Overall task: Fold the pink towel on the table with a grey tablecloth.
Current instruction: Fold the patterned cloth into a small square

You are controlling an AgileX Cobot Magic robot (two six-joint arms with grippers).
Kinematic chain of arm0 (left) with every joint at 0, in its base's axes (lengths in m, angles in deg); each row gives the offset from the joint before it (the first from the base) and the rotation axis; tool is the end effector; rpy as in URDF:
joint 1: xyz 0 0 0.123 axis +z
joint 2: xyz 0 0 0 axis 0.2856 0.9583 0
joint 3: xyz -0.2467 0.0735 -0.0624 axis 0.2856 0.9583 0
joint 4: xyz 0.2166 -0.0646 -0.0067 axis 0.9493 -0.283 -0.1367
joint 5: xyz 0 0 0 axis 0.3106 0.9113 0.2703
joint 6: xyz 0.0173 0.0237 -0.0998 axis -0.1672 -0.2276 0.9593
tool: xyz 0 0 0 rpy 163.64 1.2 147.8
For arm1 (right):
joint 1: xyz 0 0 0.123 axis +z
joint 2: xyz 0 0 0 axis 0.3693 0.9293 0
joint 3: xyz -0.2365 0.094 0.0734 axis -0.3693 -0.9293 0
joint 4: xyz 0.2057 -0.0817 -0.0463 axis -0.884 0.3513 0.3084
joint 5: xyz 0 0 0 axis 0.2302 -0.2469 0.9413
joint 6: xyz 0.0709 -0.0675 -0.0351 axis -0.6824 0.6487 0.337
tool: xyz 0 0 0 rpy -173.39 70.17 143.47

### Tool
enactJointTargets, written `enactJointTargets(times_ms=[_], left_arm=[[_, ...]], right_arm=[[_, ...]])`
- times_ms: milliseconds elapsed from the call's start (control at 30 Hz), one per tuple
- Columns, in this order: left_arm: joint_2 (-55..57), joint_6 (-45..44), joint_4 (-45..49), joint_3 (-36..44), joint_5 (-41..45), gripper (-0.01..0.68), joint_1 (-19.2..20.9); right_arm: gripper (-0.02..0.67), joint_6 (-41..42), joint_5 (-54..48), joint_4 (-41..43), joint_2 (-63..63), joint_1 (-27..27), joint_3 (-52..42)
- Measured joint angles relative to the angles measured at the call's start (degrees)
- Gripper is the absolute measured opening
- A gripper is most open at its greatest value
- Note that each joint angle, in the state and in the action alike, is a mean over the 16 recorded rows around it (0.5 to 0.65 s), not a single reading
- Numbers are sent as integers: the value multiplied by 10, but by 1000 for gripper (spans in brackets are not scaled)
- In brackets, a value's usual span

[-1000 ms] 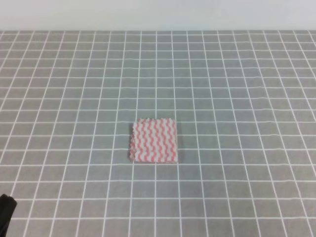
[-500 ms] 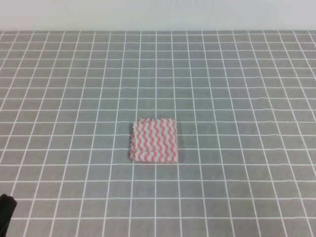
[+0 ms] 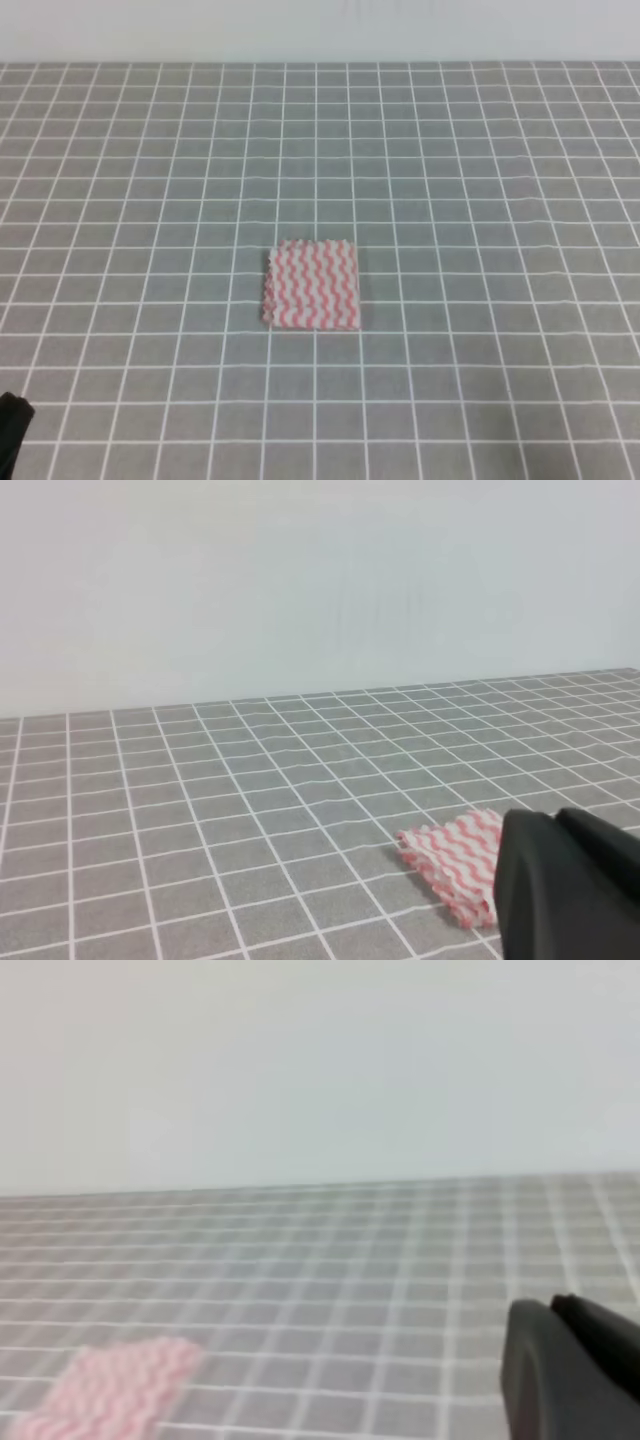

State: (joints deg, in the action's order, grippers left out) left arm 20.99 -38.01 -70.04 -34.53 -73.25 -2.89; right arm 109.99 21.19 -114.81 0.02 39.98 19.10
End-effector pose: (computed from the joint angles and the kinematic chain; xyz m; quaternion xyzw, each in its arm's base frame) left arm 0.0569 -0.0261 0.2097 0.1137 0.6757 -0.1634 0.7098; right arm 0.0702 0.0229 0.2277 -0.0516 0.6961 0.1712 0.6954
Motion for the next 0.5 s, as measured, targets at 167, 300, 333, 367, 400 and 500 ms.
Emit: enactJointTargets(times_ms=[167, 300, 333, 367, 400, 500], left_arm=[[1, 0, 0, 0, -1, -3, 0], [1, 1, 0, 1, -2, -3, 0], [1, 1, 0, 1, -2, -4, 0], [1, 1, 0, 1, -3, -4, 0], [1, 1, 0, 1, -3, -4, 0], [1, 1, 0, 1, -3, -4, 0]], right_arm=[[-15, 9, -26, -1, -40, -52, -24], [-15, 10, -49, 2, -68, -80, -35], [-15, 10, -55, 4, -73, -84, -37], [-15, 10, -61, 6, -78, -86, -38], [-15, 10, -66, 9, -82, -88, -39], [-15, 1, -83, 27, -88, -91, -41]])
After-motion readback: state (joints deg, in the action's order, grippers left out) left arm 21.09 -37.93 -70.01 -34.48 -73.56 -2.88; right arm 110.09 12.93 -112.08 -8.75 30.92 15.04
